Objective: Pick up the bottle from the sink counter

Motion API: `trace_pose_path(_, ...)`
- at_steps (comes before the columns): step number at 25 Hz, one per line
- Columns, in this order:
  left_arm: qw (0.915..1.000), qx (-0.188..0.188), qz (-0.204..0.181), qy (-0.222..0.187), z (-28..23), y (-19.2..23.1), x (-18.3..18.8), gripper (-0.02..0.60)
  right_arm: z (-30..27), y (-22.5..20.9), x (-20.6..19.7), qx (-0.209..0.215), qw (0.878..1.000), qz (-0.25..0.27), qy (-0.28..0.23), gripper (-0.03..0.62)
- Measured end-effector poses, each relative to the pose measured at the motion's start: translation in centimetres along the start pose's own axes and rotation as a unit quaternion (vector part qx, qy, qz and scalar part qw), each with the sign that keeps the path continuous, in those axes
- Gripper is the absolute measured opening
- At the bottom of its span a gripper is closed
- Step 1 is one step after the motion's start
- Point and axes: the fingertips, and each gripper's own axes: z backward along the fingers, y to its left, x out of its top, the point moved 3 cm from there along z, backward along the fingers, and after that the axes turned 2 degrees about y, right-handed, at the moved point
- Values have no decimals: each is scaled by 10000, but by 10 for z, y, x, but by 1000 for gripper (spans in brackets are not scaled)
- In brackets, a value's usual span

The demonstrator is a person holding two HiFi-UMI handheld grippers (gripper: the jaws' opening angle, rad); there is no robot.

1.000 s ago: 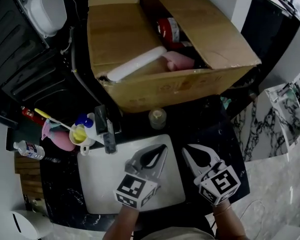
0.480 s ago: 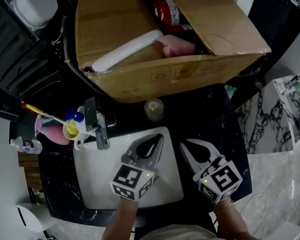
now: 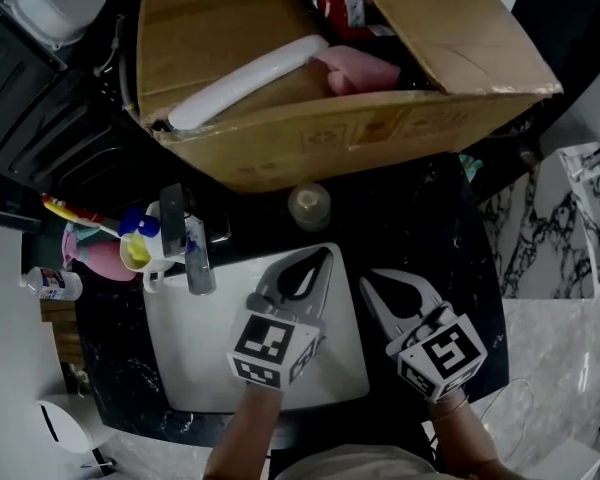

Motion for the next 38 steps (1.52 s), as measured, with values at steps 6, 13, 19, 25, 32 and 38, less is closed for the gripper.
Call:
trace_pose_path(6, 9992, 356, 150, -74, -5, 14, -5, 1, -4, -9, 2, -5, 9999, -102, -82, 3)
trace_pose_path(13, 9977, 585, 311, -104, -13, 25, -10, 122, -8, -14, 2, 20, 9998, -156, -119, 3)
trace_pose_path(19, 9940, 999, 434, -87, -22, 40, -14, 252, -12, -20, -1, 44, 9997, -195, -135, 3)
trace_pose_path(25, 9937, 1041, 412, 16, -37, 46, -19, 318, -12, -23, 0, 57, 9995, -252, -202, 3)
trace_pose_path(32, 9931, 1127, 329, 4, -46, 52, -15, 341, -10, -20, -4, 157, 9992, -288, -218, 3)
trace_pose_path(38, 9919, 1251, 224, 51, -52, 59, -11, 342, -7, -22, -9, 187, 9990, -355, -181, 3)
